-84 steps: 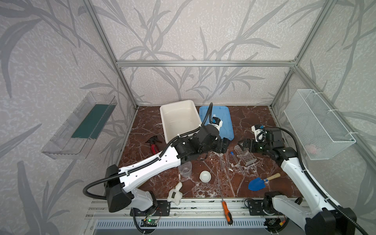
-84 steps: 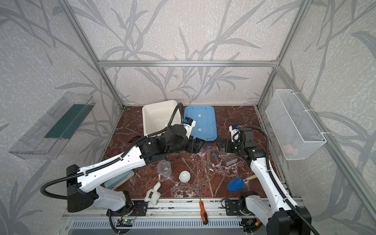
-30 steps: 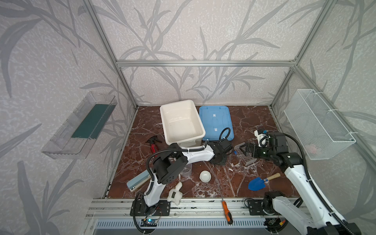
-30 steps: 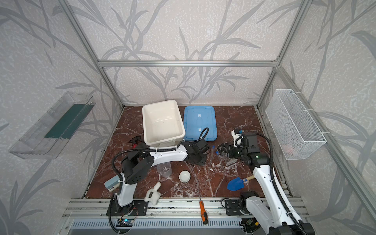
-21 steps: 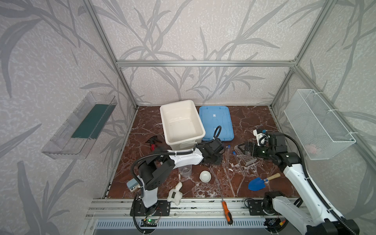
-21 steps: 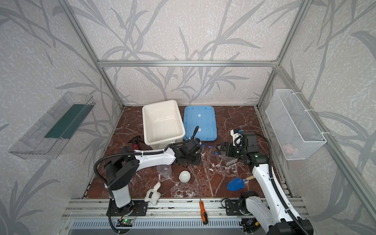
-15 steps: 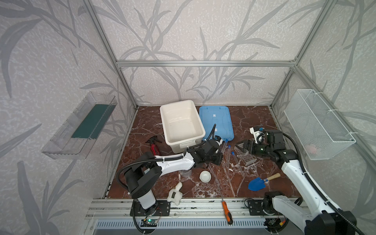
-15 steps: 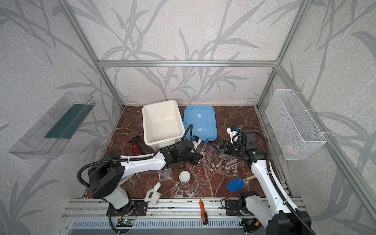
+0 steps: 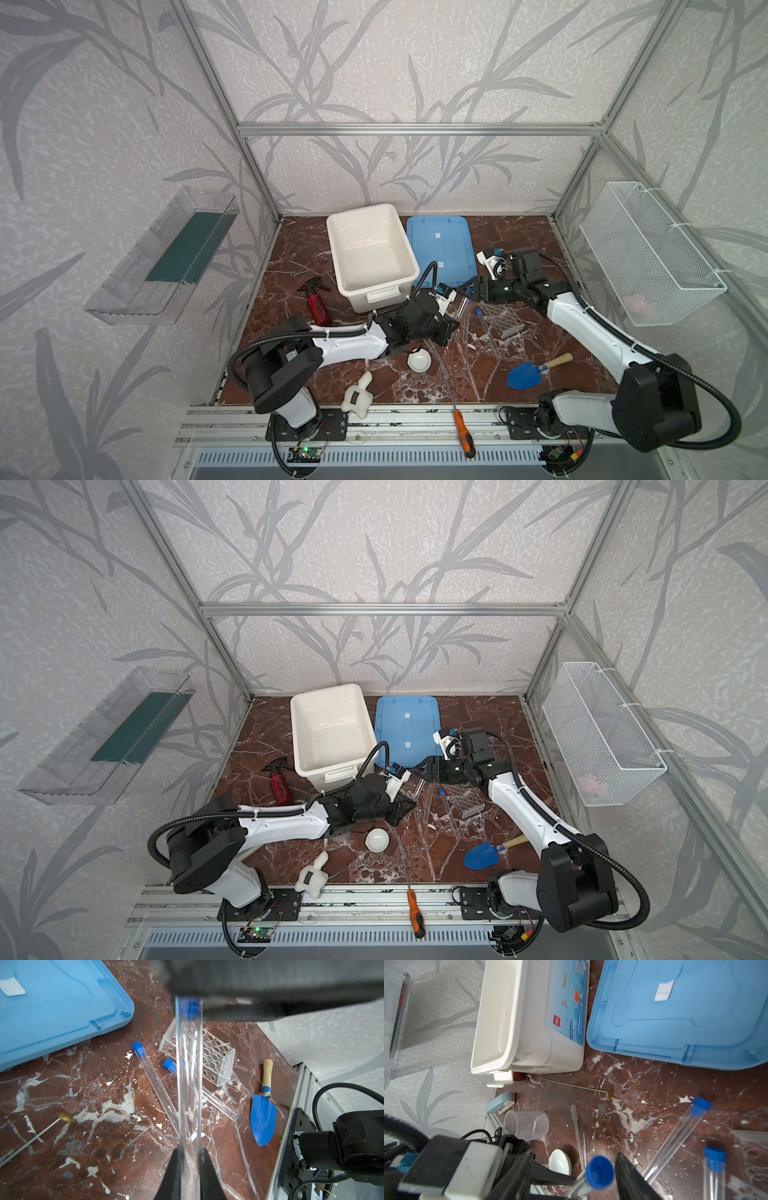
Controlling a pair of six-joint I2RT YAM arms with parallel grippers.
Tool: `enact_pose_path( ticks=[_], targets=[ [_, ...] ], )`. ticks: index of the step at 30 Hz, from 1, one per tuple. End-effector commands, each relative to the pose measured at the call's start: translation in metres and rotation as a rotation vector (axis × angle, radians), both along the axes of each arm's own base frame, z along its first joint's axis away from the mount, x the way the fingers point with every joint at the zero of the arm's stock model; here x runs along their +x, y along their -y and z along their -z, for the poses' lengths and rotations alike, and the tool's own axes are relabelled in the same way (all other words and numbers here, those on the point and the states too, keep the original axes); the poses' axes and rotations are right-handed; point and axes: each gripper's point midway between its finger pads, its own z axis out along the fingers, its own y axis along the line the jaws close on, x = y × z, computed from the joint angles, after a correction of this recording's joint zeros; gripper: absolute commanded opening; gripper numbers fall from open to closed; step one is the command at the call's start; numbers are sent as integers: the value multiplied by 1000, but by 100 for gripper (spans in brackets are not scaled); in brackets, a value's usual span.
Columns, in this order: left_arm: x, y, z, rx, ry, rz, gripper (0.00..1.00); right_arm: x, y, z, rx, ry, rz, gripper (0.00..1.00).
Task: Organize the chemistry lab equipment
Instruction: 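Grasp the tube's capped end with the right gripper while the left gripper releases it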
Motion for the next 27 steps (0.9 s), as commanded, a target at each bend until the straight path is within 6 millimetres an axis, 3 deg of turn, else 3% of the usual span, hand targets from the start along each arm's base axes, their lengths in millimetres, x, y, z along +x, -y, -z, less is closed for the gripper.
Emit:
enact_pose_path(
  ticks=[1, 8, 22, 23, 25, 27],
  targets=[
    [1, 10, -26, -54, 57, 29, 13, 5, -5, -9, 28, 35, -10, 54],
    [1, 10, -21, -29, 49, 29, 13, 2, -5, 0, 35, 10, -12, 30],
    [4, 19, -27, -49, 41, 33, 16, -2, 4, -1, 37, 32, 14, 19],
    [5, 20, -28, -52, 41, 32, 22, -1, 5, -3, 35, 40, 20, 18],
    [5, 21, -33, -64, 43, 35, 50, 1, 10, -6, 26, 63, 38, 18],
    [9, 22, -42, -85, 21, -5, 93, 6, 20, -11, -1, 105, 73, 18]
  ],
)
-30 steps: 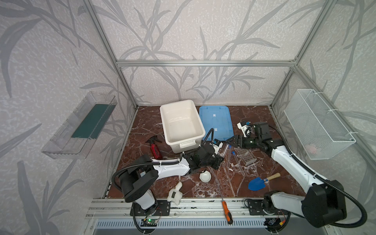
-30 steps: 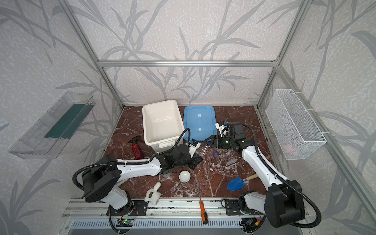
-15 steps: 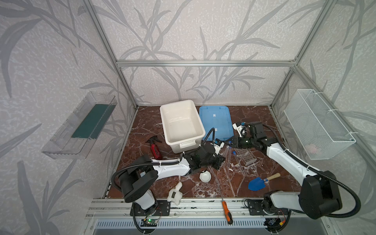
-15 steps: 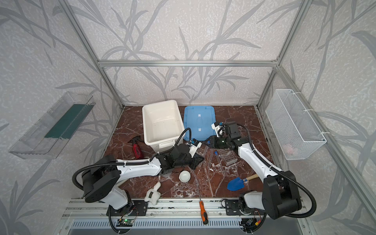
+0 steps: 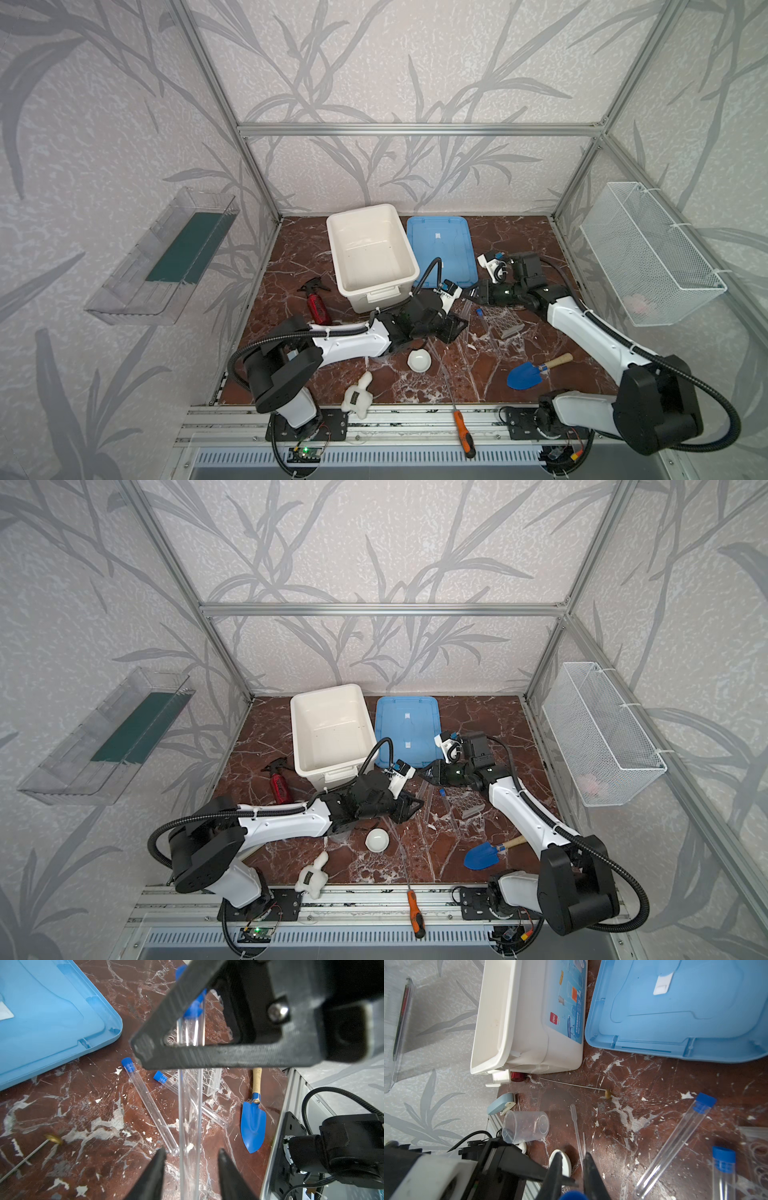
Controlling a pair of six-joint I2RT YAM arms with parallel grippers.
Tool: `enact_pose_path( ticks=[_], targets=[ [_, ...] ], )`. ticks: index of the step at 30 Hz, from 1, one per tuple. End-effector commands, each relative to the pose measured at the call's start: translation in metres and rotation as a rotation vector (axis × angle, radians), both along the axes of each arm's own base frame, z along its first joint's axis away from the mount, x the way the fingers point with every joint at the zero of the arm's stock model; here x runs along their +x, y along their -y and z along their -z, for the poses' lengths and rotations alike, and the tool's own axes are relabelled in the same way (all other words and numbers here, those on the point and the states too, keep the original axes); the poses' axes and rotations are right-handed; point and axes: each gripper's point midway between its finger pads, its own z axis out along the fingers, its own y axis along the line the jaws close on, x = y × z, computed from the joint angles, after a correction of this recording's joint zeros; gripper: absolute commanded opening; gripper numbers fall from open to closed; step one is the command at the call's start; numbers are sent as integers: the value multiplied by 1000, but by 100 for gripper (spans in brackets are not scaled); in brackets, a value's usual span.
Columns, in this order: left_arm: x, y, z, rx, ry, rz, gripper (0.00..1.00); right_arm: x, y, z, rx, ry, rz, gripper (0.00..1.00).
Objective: Organize the chemistry lab equipment
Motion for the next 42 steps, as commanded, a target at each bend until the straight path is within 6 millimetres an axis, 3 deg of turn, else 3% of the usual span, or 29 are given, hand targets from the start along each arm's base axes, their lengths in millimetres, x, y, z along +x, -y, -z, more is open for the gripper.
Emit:
enact_pose_path(
  ticks=[1, 6, 9, 12, 15, 26, 42],
  targets=[
    [7, 8, -26, -58, -24, -48, 99, 9, 15, -17, -44, 114, 55, 18],
    [19, 9, -39, -124, -255, -237, 99, 28, 62, -36, -289, 349, 239, 18],
    [16, 28, -42, -225, -366, -219, 99, 40, 91, -46, -406, 495, 374, 18],
    [17, 40, -41, -238, -387, -198, 99, 47, 113, -51, -508, 584, 459, 19],
    [21, 40, -32, -168, -365, -218, 99, 53, 127, -50, -585, 632, 508, 19],
    [21, 46, -10, -62, -345, -209, 99, 77, 134, -29, -623, 637, 577, 19],
    [19, 51, 10, -21, -371, -205, 99, 85, 139, 3, -665, 620, 590, 19]
  ],
)
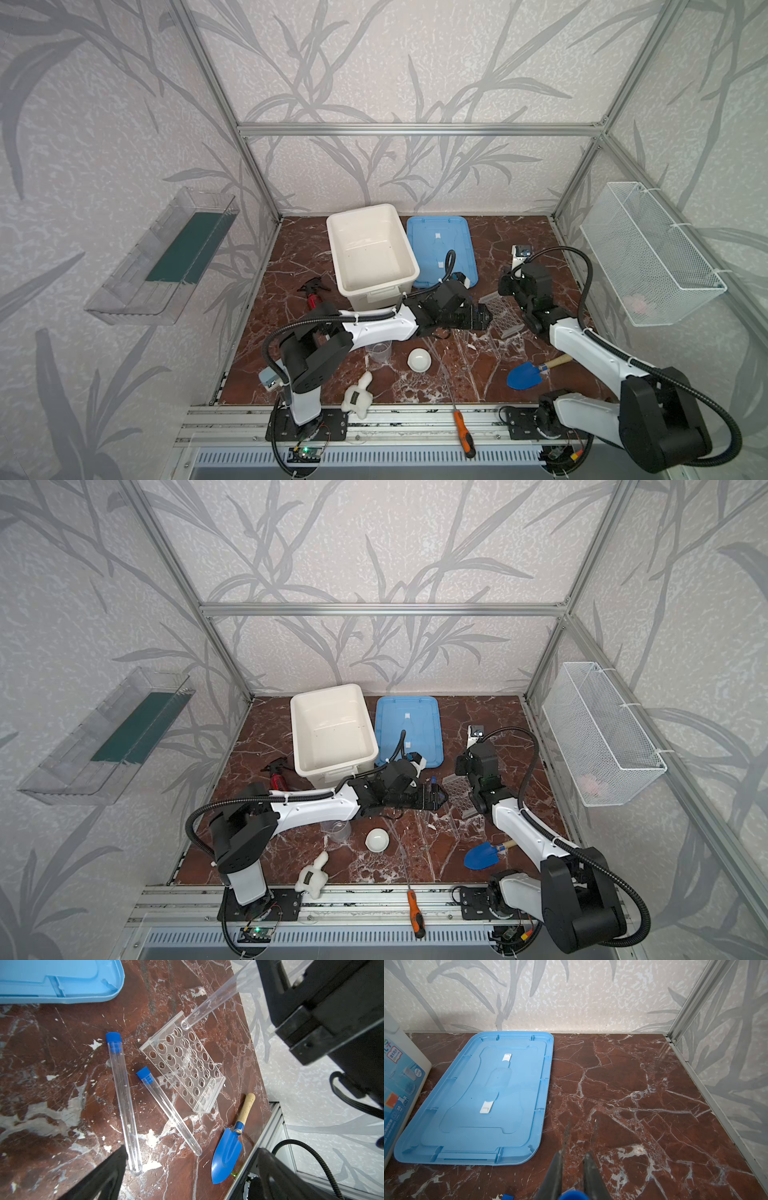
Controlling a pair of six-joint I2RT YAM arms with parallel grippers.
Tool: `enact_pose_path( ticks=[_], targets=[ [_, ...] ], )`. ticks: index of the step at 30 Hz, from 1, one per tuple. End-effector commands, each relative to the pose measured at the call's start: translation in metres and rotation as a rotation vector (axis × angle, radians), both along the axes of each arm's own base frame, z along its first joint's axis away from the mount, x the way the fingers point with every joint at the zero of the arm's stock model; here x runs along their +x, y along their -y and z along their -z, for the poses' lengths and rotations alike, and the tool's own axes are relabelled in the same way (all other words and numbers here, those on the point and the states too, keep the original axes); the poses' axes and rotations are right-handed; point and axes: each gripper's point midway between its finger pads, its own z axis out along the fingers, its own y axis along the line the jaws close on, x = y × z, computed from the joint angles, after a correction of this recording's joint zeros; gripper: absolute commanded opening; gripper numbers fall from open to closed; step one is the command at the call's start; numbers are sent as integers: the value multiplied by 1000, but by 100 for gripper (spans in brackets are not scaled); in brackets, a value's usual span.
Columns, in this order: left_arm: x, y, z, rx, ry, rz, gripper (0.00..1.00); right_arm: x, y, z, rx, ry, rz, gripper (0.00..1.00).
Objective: Organize the chemistry lab equipment
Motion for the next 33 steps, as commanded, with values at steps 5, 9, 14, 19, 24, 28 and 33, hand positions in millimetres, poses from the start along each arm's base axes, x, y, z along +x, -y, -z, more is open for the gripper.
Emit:
enact_pose_path(
  ticks=[5, 9, 14, 19, 24, 28, 33],
  targets=[
    [4, 4, -2, 9, 16, -8, 99, 7, 2, 12, -4, 12, 23, 19],
    [6, -2, 1, 46, 33, -17, 99, 5, 3, 12, -7, 5, 21, 23],
    [7, -4, 0, 51, 43, -21, 99, -1, 7, 12, -7, 0, 40, 24],
    [8, -7, 7, 86, 49, -21, 99, -4, 7, 15, -23, -26, 30, 33],
    [12, -24, 25, 284, 82, 0, 99, -5, 12, 13, -11, -26, 63, 58],
    [13, -33, 31, 392, 114, 30, 98, -11, 14, -4, 26, -38, 78, 90],
    [8, -33, 39, 432, 109, 101, 94, -34, 37, -42, 94, -139, 172, 99]
  ],
)
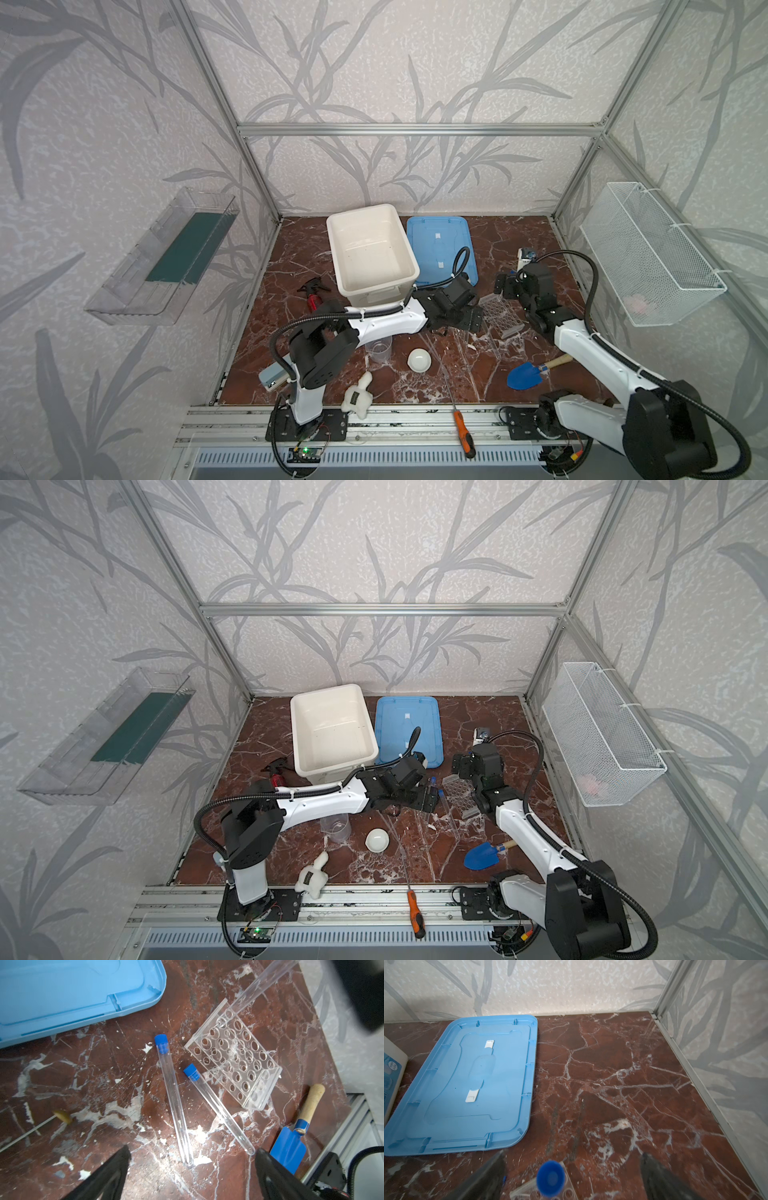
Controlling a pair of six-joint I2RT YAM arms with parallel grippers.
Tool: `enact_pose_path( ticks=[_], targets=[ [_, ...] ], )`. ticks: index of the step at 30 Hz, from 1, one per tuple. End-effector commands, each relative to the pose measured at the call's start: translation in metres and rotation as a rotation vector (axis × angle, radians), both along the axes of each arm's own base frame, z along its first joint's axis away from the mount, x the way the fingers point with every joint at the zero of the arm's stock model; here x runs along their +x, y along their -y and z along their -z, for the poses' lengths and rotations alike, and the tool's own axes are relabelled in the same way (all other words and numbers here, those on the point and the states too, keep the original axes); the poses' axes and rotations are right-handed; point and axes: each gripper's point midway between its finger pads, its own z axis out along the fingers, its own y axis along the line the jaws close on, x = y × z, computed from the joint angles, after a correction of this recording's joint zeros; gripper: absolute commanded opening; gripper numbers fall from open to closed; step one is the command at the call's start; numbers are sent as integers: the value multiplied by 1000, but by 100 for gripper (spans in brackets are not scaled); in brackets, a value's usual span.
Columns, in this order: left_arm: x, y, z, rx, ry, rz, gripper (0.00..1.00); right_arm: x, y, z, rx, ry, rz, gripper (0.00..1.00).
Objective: Organize the chemistry lab equipment
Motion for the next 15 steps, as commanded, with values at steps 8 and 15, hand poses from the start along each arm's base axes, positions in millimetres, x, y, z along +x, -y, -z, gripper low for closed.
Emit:
enact_pose_path(
  ticks=[8, 15],
  targets=[
    [-17, -4, 34, 123, -93, 92, 83, -77, -3, -44, 260, -203, -39, 99],
    [-15, -4, 50, 190, -79, 132, 78, -125, -40, -29, 441, -311, -193, 99]
  ],
)
